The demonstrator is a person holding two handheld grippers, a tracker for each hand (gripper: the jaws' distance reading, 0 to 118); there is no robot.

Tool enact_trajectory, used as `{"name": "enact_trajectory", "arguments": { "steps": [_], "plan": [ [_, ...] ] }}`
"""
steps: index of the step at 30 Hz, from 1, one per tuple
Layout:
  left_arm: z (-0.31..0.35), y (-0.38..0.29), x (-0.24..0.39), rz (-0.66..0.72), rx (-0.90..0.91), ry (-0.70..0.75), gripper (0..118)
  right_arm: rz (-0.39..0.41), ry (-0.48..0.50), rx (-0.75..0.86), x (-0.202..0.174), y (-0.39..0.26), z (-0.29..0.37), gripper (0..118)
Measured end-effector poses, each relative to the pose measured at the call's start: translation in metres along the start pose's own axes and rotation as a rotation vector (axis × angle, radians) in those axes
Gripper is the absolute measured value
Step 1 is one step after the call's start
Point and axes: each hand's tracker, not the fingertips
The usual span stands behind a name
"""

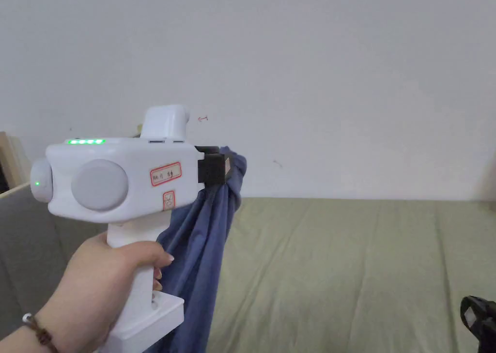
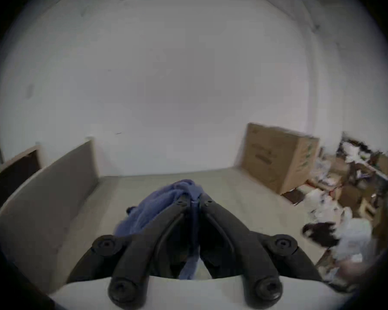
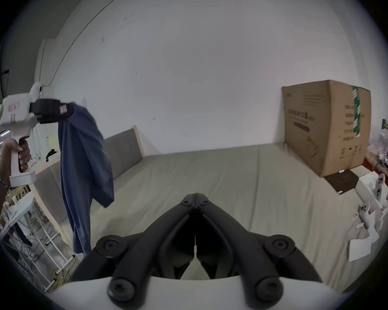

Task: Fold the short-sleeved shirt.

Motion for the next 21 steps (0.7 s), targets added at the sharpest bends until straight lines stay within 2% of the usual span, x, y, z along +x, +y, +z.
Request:
{"name": "enact_trajectory", "arguments": {
  "steps": [4,7,10,17,18,19,20,21],
  "plan": [
    [-0.043,0.004,0.073,0.035,-0.053,-0.209,5,-0.005,-0.057,0.053,0.028,0.014,0.027,0],
    [-0.084,-0.012,0.128,0.021,-0.137,-0.303,5,-0.027,-0.112,0.086,0.052,0.020,0.044,0],
    [-0.137,-0.041,0.169,0.084,-0.272,-0.400,5,-0.061,-0.161,0.099,0.073,0.021,0.057,0],
    [-0.235,-0.156,0.242,0.197,-0.702,-0.489,5,-0.112,-0.237,0.072,0.102,0.006,0.067,0],
    [-0.242,-0.171,0.249,0.215,-0.746,-0.507,12,-0.118,-0.244,0.063,0.105,0.004,0.066,0],
    [-0.248,-0.187,0.254,0.242,-0.793,-0.520,27,-0.125,-0.246,0.052,0.107,0.001,0.066,0],
    [-0.251,-0.201,0.258,0.272,-0.835,-0.514,59,-0.133,-0.246,0.039,0.109,-0.002,0.065,0],
    [-0.254,-0.212,0.260,0.294,-0.840,-0.494,98,-0.139,-0.246,0.027,0.111,-0.005,0.062,0]
  ]
}}
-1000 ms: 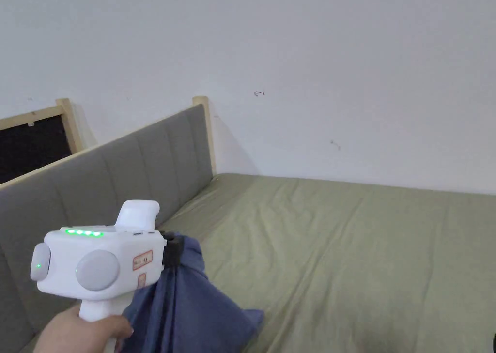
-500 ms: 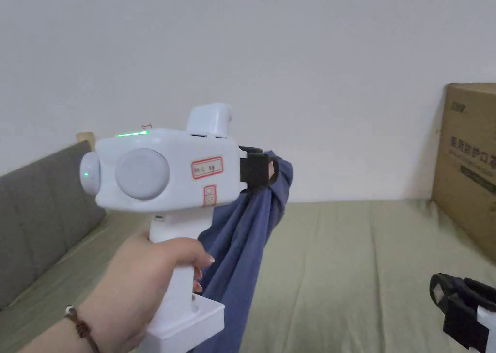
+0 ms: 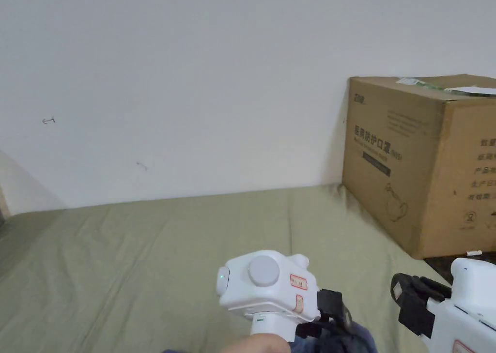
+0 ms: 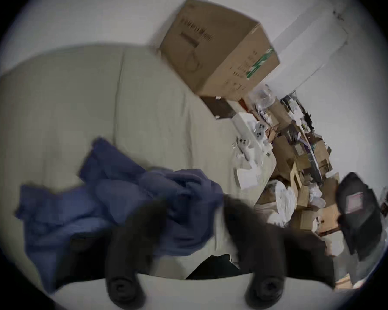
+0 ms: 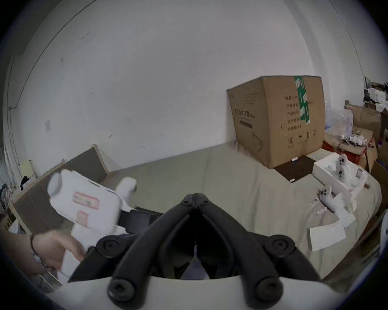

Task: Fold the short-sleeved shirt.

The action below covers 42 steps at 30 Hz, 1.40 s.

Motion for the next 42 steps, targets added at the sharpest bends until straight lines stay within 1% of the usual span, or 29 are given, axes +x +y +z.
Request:
{"name": "enact_trajectory", "arguments": {
  "steps": [1,3,5,8,10,14,15,16,17,18,19,20,21,24,26,27,31,36,40,42],
  "plan": [
    [-0.008,-0.004,-0.003,0.008,-0.001,0.010,104,-0.004,-0.002,-0.012,0.001,-0.002,-0.002,0],
    [-0.005,-0.008,-0.008,0.017,0.025,-0.001,102,-0.004,-0.006,-0.025,0.002,-0.006,-0.003,0],
    [0.011,-0.006,-0.016,0.009,0.088,-0.095,102,-0.002,-0.010,-0.033,0.003,-0.008,-0.005,0],
    [0.058,0.000,-0.019,-0.042,0.221,-0.088,102,-0.002,-0.011,-0.043,0.004,-0.009,-0.009,0],
    [0.093,-0.006,-0.029,-0.081,0.333,-0.048,102,-0.005,-0.010,-0.043,0.004,-0.010,-0.010,0],
    [0.162,-0.041,-0.047,-0.165,0.555,0.108,102,0.000,-0.008,-0.031,0.003,-0.010,-0.011,0],
    [0.176,-0.052,-0.052,-0.182,0.587,0.157,100,0.004,-0.009,-0.027,0.003,-0.010,-0.012,0],
    [0.186,-0.065,-0.057,-0.203,0.604,0.229,95,0.008,-0.011,-0.024,0.002,-0.011,-0.012,0],
    [0.195,-0.078,-0.062,-0.222,0.621,0.304,82,0.012,-0.014,-0.019,0.002,-0.012,-0.011,0],
    [0.203,-0.091,-0.067,-0.234,0.643,0.360,51,0.018,-0.017,-0.014,0.001,-0.013,-0.011,0],
    [0.208,-0.102,-0.068,-0.230,0.656,0.418,22,0.024,-0.021,-0.006,0.001,-0.014,-0.010,0],
    [0.212,-0.115,-0.072,-0.220,0.678,0.470,3,0.030,-0.028,0.006,0.001,-0.015,-0.009,0],
    [0.218,-0.130,-0.077,-0.193,0.721,0.504,3,0.034,-0.031,0.016,0.000,-0.016,-0.008,0],
    [0.235,-0.164,-0.091,-0.063,0.824,0.424,0,0.036,-0.040,0.042,-0.002,-0.017,-0.003,0],
    [0.242,-0.185,-0.093,-0.032,0.879,0.530,0,0.036,-0.041,0.045,-0.004,-0.016,-0.002,0],
    [0.247,-0.189,-0.094,-0.016,0.887,0.555,0,0.037,-0.041,0.044,-0.004,-0.016,-0.002,0],
    [0.258,-0.201,-0.113,0.052,0.843,0.532,0,0.051,-0.043,0.039,-0.008,-0.017,-0.001,0],
    [0.262,-0.208,-0.121,0.063,0.834,0.559,0,0.046,-0.038,0.033,-0.011,-0.019,0.000,0],
    [0.255,-0.185,-0.132,0.094,0.781,0.526,0,0.048,-0.042,0.027,-0.010,-0.021,-0.004,0],
    [0.241,-0.161,-0.150,0.136,0.670,0.506,0,0.051,-0.046,0.020,-0.009,-0.022,-0.008,0]
  ]
}}
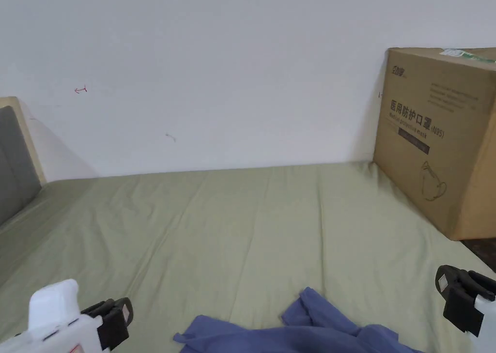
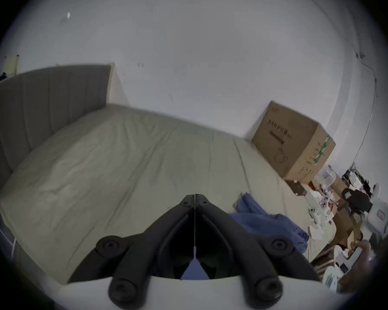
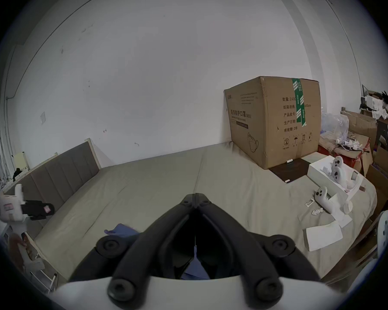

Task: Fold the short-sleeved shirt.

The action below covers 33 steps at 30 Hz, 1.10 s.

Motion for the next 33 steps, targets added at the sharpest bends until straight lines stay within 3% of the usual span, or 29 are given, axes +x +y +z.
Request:
{"name": "enact_trajectory", "arguments": {
  "steps": [2,5,7,9,10,16,17,20,23,25,26,30,31,32,33],
  "plan": [
    [-0.044,0.008,-0.003,0.020,-0.133,0.013,3,0.003,-0.003,-0.018,0.002,-0.002,-0.007,0],
    [-0.111,0.009,-0.007,0.014,-0.273,0.001,20,0.020,-0.006,-0.054,0.004,-0.005,-0.017,0],
    [-0.153,0.004,-0.007,-0.017,-0.350,0.016,50,0.027,-0.013,-0.065,0.007,-0.008,-0.022,0],
    [-0.193,-0.003,-0.003,-0.039,-0.466,0.065,102,0.023,-0.023,-0.082,0.011,-0.011,-0.026,0],
    [-0.208,-0.007,-0.003,-0.038,-0.487,0.060,105,0.019,-0.027,-0.092,0.014,-0.013,-0.029,0],
    [-0.267,-0.048,0.003,-0.077,-0.672,-0.012,102,0.010,-0.069,-0.145,0.030,-0.022,-0.044,0],
    [-0.268,-0.054,0.006,-0.099,-0.692,-0.017,92,-0.002,-0.072,-0.157,0.034,-0.022,-0.048,0],
    [-0.239,-0.060,0.021,-0.271,-0.569,0.113,9,-0.036,-0.071,-0.237,0.048,-0.025,-0.069,0],
    [-0.202,-0.055,0.004,-0.009,-0.501,-0.051,5,-0.105,-0.052,-0.446,0.071,-0.035,-0.111,4],
    [-0.182,-0.053,-0.007,0.052,-0.479,-0.047,5,-0.159,-0.085,-0.615,0.085,-0.049,-0.141,85],
    [-0.175,-0.053,-0.010,0.053,-0.477,-0.043,5,-0.169,-0.082,-0.683,0.091,-0.056,-0.151,97],
    [-0.154,-0.054,-0.020,0.056,-0.489,-0.051,5,-0.192,-0.158,-0.829,0.107,-0.094,-0.174,94],
    [-0.149,-0.054,-0.020,0.049,-0.486,-0.050,5,-0.217,-0.131,-0.855,0.112,-0.099,-0.178,87],
    [-0.143,-0.053,-0.020,0.035,-0.478,-0.045,5,-0.258,-0.084,-0.861,0.116,-0.102,-0.178,69],
    [-0.141,-0.051,-0.022,0.017,-0.470,-0.042,5,-0.304,-0.049,-0.859,0.121,-0.104,-0.176,25]
  ]
}}
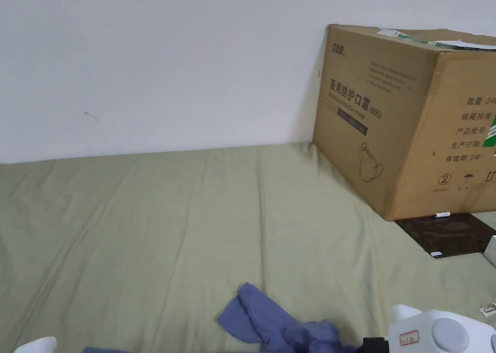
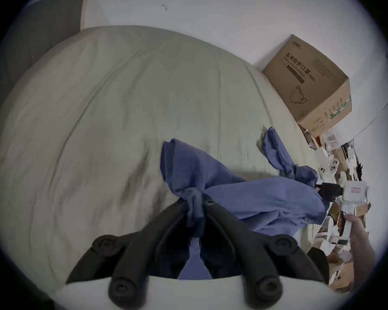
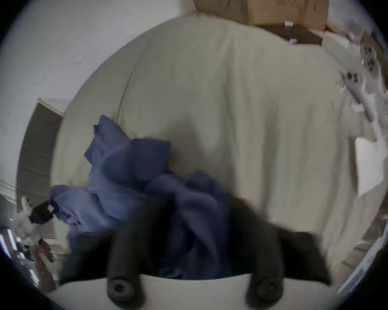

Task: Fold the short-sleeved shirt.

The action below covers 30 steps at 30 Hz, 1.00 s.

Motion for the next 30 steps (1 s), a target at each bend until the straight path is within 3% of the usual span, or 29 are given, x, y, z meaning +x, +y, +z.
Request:
{"name": "enact_trajectory", "arguments": {
  "steps": [1,3,7,12,20,30],
  "plan": [
    [0.006,0.000,0.000,-0.013,0.010,0.004,5,-0.037,0.034,0.007,0.005,-0.001,0.002,3],
    [0.022,0.001,0.001,-0.035,0.043,0.007,5,-0.069,0.051,0.079,0.006,-0.004,0.021,3],
    [0.063,0.014,0.009,-0.046,0.131,-0.034,5,0.116,0.066,0.221,-0.014,0.004,0.078,3],
    [0.129,0.044,0.034,-0.124,0.285,-0.059,5,0.247,0.119,0.388,-0.052,0.018,0.168,3],
    [0.241,0.105,0.089,-0.205,0.538,-0.119,5,0.282,0.220,0.631,-0.099,0.061,0.292,3],
    [0.287,0.184,0.133,-0.243,0.630,-0.126,5,0.318,0.183,0.797,-0.164,0.122,0.380,3]
  ]
}}
